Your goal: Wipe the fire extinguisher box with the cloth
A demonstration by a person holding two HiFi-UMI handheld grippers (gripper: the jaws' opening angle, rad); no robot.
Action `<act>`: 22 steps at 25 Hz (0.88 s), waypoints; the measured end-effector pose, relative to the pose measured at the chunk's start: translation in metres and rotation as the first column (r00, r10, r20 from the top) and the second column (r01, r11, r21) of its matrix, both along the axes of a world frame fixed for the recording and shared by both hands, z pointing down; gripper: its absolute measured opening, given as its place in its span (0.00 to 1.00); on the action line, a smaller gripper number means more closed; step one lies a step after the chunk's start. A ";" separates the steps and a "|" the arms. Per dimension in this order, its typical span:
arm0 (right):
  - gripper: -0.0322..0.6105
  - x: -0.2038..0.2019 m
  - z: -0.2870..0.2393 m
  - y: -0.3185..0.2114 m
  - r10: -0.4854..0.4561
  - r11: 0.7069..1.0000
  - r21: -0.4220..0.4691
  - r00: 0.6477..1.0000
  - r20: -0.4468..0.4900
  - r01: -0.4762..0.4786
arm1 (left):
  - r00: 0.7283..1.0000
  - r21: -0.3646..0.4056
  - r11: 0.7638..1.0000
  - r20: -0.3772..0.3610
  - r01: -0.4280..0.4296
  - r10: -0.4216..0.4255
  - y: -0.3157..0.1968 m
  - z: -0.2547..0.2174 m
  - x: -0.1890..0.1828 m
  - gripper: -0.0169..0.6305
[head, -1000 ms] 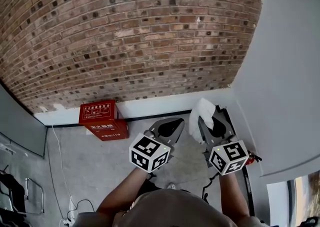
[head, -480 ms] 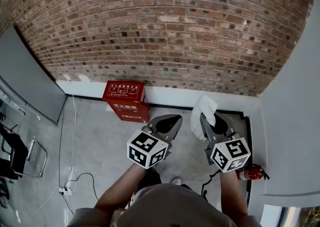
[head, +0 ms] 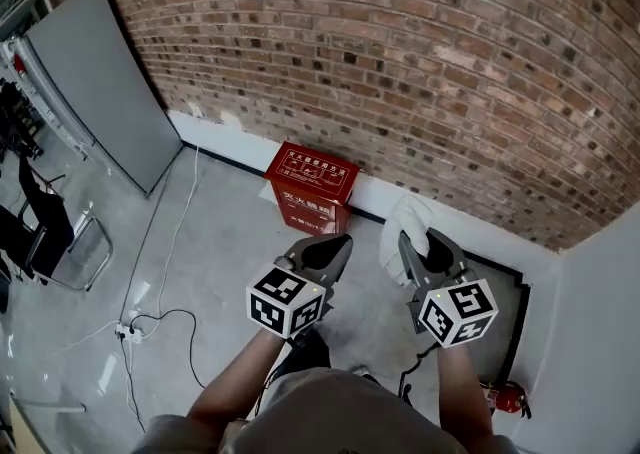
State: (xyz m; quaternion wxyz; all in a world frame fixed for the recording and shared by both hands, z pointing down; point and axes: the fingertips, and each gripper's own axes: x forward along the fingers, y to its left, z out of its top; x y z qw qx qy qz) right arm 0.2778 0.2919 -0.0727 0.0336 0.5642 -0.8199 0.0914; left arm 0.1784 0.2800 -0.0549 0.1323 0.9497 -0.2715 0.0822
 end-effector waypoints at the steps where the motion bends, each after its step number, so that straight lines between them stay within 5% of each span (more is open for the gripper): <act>1: 0.25 -0.009 0.003 -0.012 -0.013 1.000 -0.008 1.000 -0.003 0.013 | 1.000 -0.005 1.000 -0.002 0.014 -0.014 -0.011 0.003 -0.010 0.03; 14: 0.25 -0.102 0.048 -0.173 -0.056 0.990 -0.138 0.995 -0.089 0.043 | 0.998 -0.103 0.993 0.002 0.056 -0.056 -0.149 0.055 -0.114 0.03; 22: 0.25 -0.094 0.090 -0.239 -0.070 0.969 -0.248 0.980 -0.186 0.022 | 1.000 -0.159 0.987 0.005 0.020 -0.019 -0.199 0.091 -0.113 0.03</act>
